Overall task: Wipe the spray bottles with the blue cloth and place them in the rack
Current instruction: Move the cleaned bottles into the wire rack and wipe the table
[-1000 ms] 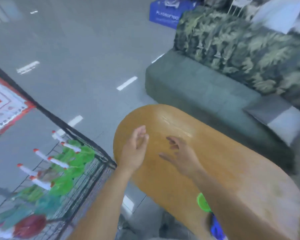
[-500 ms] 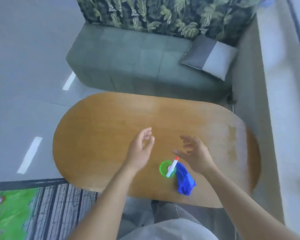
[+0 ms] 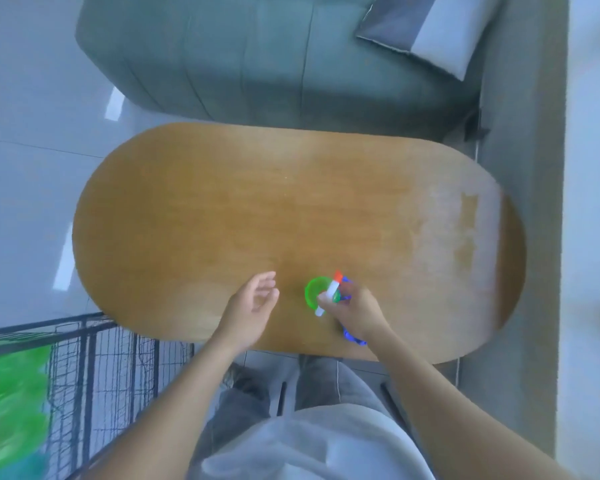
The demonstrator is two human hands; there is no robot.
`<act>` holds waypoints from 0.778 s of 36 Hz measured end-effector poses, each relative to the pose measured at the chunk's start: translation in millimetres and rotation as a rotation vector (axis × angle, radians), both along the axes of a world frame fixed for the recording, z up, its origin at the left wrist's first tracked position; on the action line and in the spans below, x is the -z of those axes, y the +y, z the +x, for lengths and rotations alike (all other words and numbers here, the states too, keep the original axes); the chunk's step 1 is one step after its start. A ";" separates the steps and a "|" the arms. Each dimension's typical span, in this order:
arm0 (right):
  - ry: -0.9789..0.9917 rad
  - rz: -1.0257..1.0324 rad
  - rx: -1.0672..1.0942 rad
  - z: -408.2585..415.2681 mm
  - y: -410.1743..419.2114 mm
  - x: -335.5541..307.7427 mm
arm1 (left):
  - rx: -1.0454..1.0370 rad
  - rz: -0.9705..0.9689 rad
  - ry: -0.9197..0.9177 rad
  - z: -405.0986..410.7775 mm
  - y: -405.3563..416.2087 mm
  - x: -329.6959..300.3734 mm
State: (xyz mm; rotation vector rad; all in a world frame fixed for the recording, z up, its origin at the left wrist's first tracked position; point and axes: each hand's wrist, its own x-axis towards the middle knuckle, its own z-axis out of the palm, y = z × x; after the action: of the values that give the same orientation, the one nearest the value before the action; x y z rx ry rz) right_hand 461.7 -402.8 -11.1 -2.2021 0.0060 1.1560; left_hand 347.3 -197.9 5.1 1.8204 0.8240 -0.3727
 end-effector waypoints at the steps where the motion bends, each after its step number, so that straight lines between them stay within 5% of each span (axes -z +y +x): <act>1: 0.009 0.006 0.010 -0.3 3.8 0.6 | -0.010 0.002 0.004 -2.7 2.5 -0.6; 13: 0.004 0.063 -0.030 3.6 30.8 -3.9 | -0.164 0.005 0.016 -52.8 47.9 -14.0; 28: -0.013 0.216 -0.462 -79.0 198.1 -65.0 | -0.652 0.034 -0.144 -207.1 128.2 -59.4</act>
State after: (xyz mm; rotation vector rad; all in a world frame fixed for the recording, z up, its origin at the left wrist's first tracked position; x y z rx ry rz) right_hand 382.7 -204.7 53.9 -2.0711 -0.6330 1.3117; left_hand 140.2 -69.8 64.5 1.4821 1.2609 0.1905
